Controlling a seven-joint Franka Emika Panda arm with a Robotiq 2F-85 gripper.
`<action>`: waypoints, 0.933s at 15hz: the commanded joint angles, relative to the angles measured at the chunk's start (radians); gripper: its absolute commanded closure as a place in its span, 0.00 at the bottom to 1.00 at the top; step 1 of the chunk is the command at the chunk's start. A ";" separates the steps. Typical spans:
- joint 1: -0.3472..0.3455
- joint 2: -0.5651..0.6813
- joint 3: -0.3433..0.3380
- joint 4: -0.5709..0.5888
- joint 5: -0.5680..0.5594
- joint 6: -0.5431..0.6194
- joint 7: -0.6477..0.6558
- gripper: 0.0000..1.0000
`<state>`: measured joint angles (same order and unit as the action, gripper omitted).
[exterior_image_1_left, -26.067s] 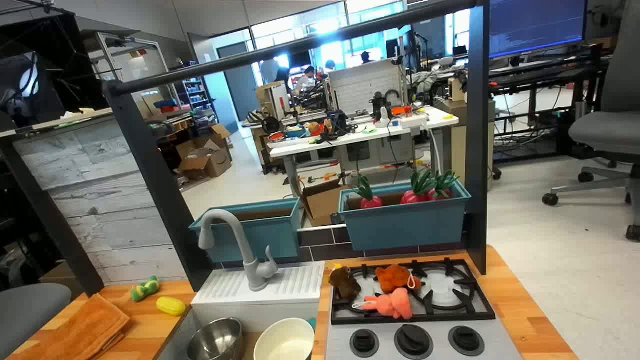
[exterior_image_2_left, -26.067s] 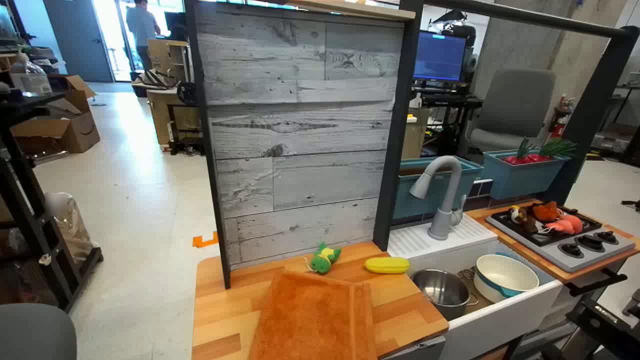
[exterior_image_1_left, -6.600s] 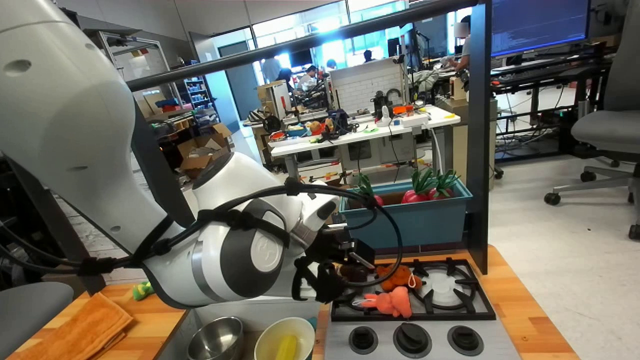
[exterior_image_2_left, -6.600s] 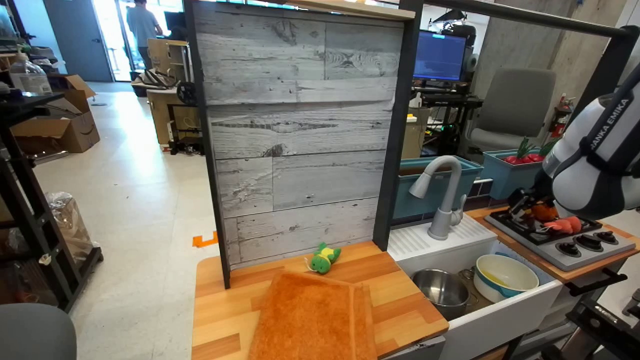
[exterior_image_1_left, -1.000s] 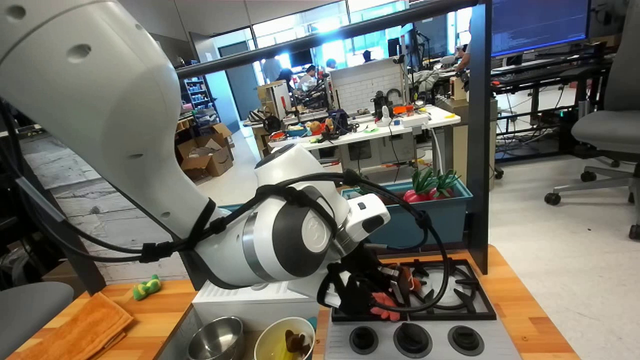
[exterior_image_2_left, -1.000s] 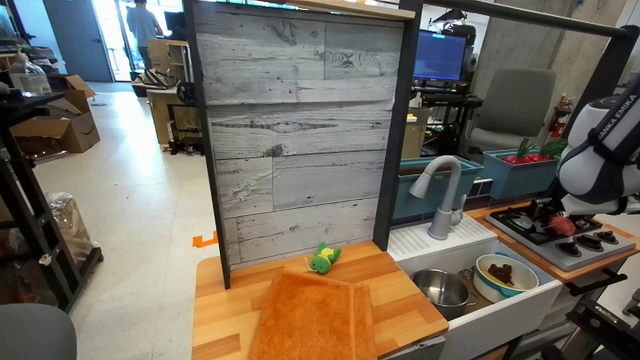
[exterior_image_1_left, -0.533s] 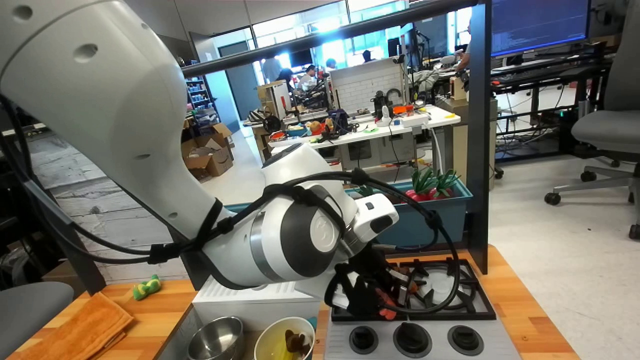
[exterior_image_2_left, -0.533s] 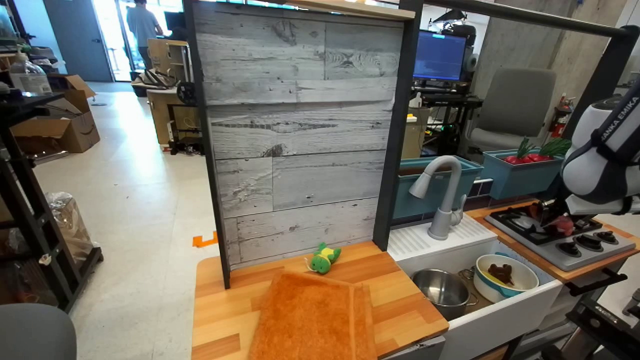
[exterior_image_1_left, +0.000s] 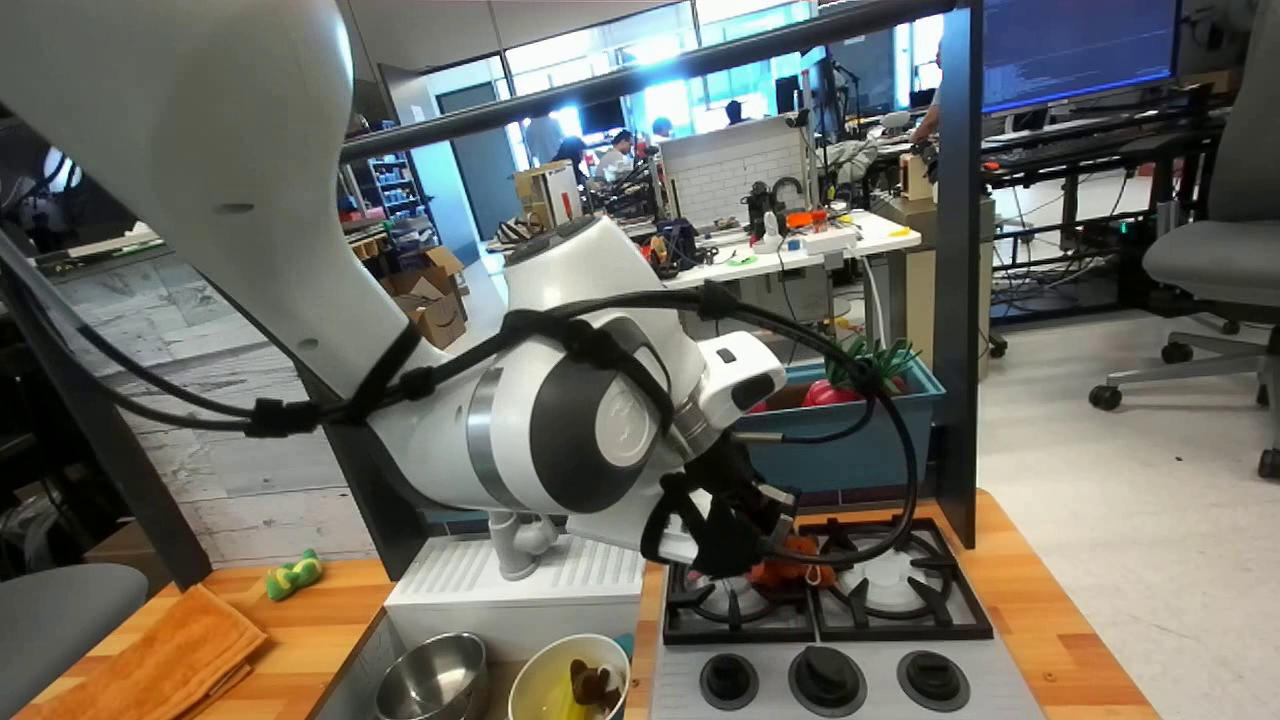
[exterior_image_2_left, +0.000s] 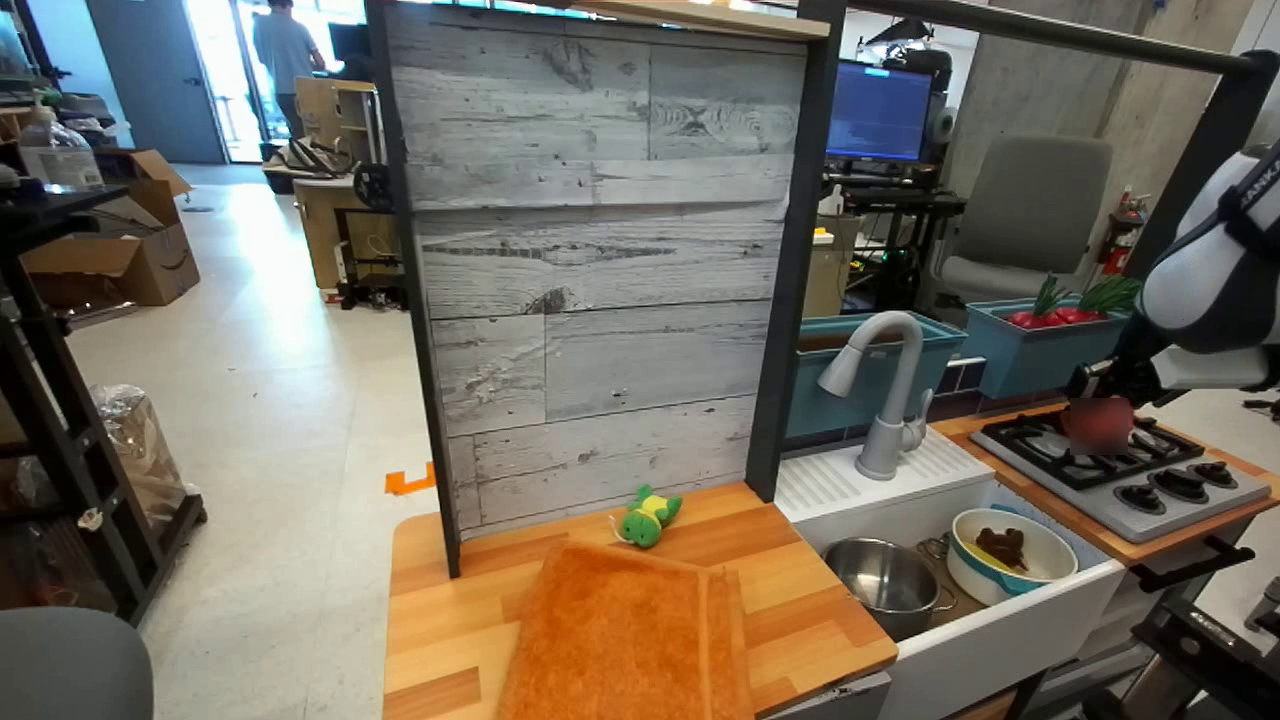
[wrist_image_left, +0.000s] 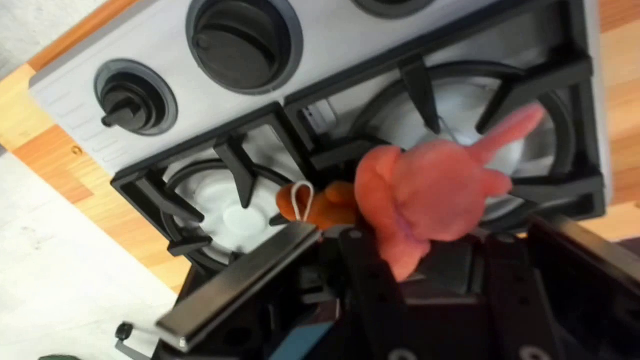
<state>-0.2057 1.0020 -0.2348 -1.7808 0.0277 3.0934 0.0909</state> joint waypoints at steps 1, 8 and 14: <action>-0.140 -0.184 0.171 -0.182 -0.025 0.095 -0.140 0.97; -0.343 -0.309 0.519 -0.420 -0.119 0.135 -0.286 0.97; -0.263 -0.289 0.546 -0.444 -0.121 0.066 -0.266 0.97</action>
<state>-0.5077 0.7241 0.3195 -2.2210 -0.0957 3.1969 -0.1801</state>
